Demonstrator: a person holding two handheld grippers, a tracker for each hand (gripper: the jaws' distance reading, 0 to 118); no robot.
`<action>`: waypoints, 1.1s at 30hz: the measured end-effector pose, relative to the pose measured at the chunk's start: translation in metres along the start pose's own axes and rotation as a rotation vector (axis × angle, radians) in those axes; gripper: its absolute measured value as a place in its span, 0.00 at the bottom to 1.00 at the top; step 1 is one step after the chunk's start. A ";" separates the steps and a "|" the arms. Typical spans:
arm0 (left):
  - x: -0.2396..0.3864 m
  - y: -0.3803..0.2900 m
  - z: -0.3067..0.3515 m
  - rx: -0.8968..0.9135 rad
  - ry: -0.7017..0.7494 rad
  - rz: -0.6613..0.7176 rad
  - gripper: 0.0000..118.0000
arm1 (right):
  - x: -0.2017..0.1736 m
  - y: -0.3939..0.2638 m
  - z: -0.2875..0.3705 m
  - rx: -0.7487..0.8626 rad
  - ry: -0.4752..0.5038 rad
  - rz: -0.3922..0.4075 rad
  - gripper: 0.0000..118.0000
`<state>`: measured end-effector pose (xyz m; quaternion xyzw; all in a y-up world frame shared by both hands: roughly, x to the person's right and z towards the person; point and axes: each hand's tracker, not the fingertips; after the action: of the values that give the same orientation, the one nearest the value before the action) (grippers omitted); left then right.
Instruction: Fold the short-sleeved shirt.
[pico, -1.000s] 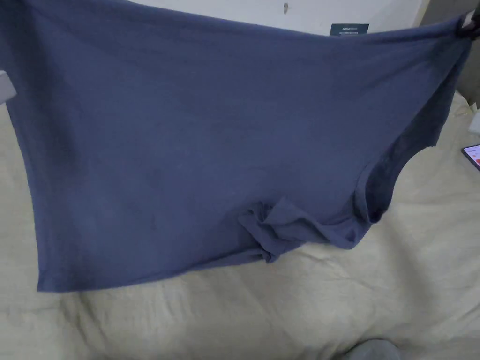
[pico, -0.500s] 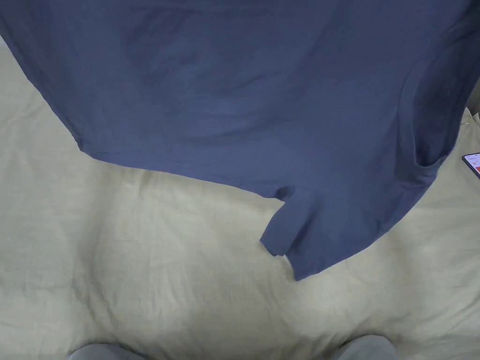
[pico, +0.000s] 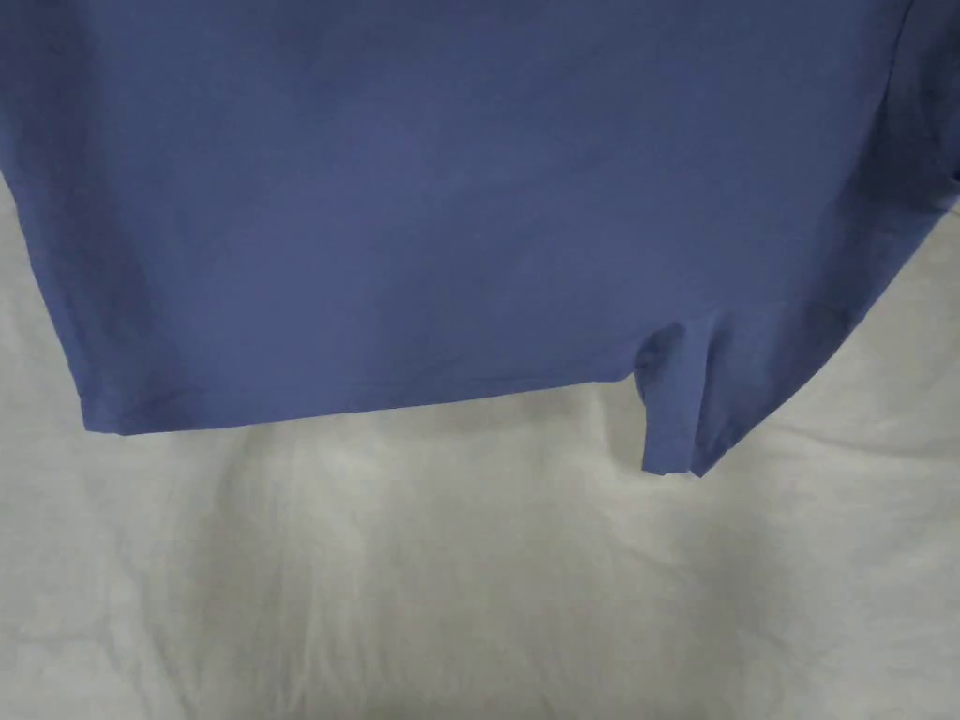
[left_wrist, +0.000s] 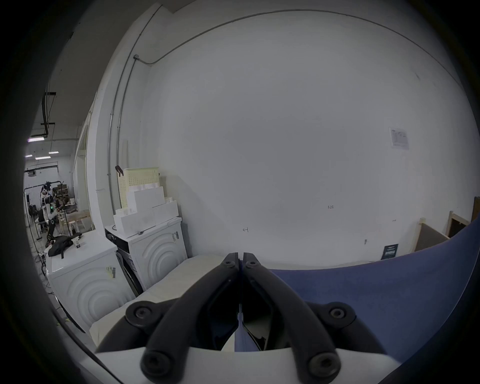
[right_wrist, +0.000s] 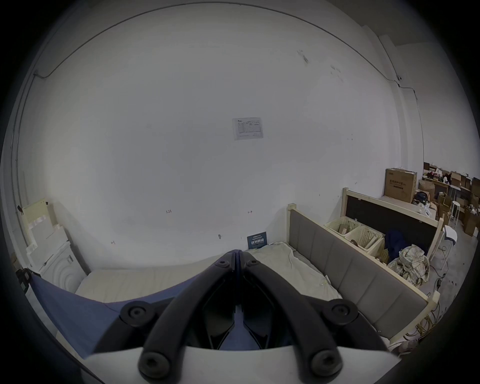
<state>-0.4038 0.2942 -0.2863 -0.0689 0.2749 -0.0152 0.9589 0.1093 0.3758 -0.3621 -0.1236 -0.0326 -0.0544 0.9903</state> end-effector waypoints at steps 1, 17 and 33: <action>0.007 0.001 -0.012 0.000 0.011 -0.003 0.00 | -0.006 0.002 -0.012 0.003 -0.005 0.004 0.01; 0.097 0.008 -0.165 0.118 0.152 0.024 0.00 | -0.063 0.018 -0.175 0.186 -0.084 0.104 0.01; 0.152 -0.160 -0.237 -0.091 0.091 -0.075 0.00 | -0.050 -0.100 -0.271 -0.044 -0.131 0.118 0.01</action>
<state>-0.3989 0.0967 -0.5421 -0.1216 0.3159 -0.0416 0.9401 0.0617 0.2171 -0.6041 -0.1504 -0.0889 0.0116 0.9845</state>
